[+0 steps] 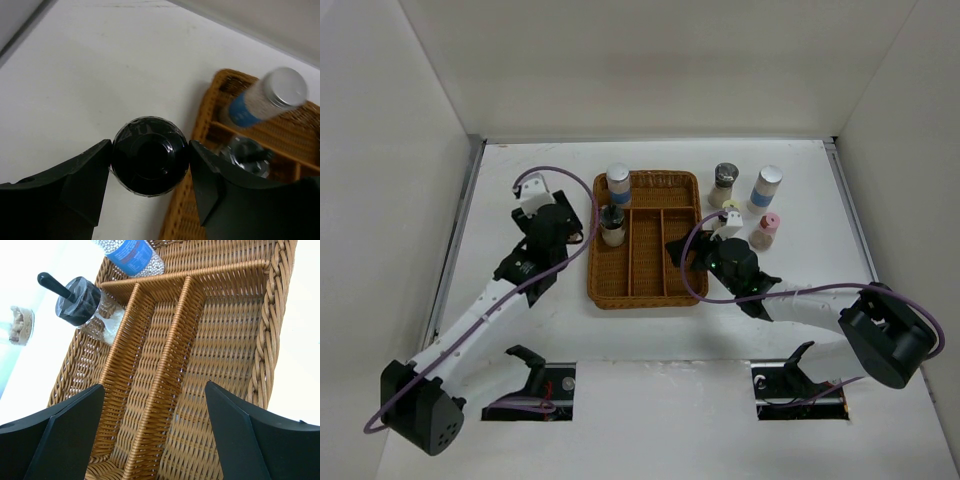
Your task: Organize the condiment bottles
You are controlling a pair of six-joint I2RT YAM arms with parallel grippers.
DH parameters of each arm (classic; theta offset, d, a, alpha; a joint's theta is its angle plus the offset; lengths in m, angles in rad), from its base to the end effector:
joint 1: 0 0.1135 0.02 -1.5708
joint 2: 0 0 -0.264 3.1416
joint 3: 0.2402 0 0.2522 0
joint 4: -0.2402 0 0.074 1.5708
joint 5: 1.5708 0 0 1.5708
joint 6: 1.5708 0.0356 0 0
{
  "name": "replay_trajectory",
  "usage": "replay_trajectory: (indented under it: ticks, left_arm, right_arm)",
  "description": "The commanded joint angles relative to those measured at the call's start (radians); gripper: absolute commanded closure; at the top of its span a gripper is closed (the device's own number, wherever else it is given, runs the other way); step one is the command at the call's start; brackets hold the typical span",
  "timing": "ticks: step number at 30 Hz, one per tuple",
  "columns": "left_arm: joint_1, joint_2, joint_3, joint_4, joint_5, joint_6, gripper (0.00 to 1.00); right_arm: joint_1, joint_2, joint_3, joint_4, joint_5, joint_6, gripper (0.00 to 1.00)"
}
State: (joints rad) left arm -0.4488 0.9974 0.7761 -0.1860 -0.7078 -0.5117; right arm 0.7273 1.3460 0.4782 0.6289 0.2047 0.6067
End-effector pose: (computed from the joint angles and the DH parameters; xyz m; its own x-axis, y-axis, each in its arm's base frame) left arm 0.2098 -0.0753 0.3000 -0.2092 -0.3122 -0.9267 -0.3563 0.9069 -0.2250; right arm 0.2073 0.1748 0.1970 -0.4323 0.3626 -0.8256 -0.3128 0.7984 0.5145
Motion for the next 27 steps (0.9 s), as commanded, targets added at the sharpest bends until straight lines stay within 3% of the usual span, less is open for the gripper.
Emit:
replay_trajectory:
  ticks: [1,6,9,21,24,27]
  left_arm:
    - [-0.11,-0.037,0.04,-0.053,0.001,-0.016,0.58]
    - [-0.285,-0.003,0.029,-0.035,-0.005,-0.086,0.58]
    - [-0.33,0.033,0.02,0.026,-0.012,-0.068,0.58]
    - [-0.348,0.244,-0.072,0.171,0.074,-0.014,0.57]
    - [-0.351,0.251,-0.081,0.175,0.074,-0.014,0.52]
    - [-0.342,0.241,-0.103,0.177,0.076,-0.025,0.36]
  right_arm:
    - [-0.003,-0.014,0.033,0.041,-0.001,-0.001,0.12]
    - [-0.003,0.001,0.037,0.038,-0.01,0.008,0.12]
    - [-0.003,-0.007,0.036,0.048,0.002,-0.007,0.12]
    - [-0.001,-0.015,0.036,0.04,0.009,-0.01,0.12]
    - [-0.001,-0.002,0.04,0.038,0.01,-0.01,0.12]
    - [0.001,-0.014,0.04,0.035,0.012,-0.018,0.12]
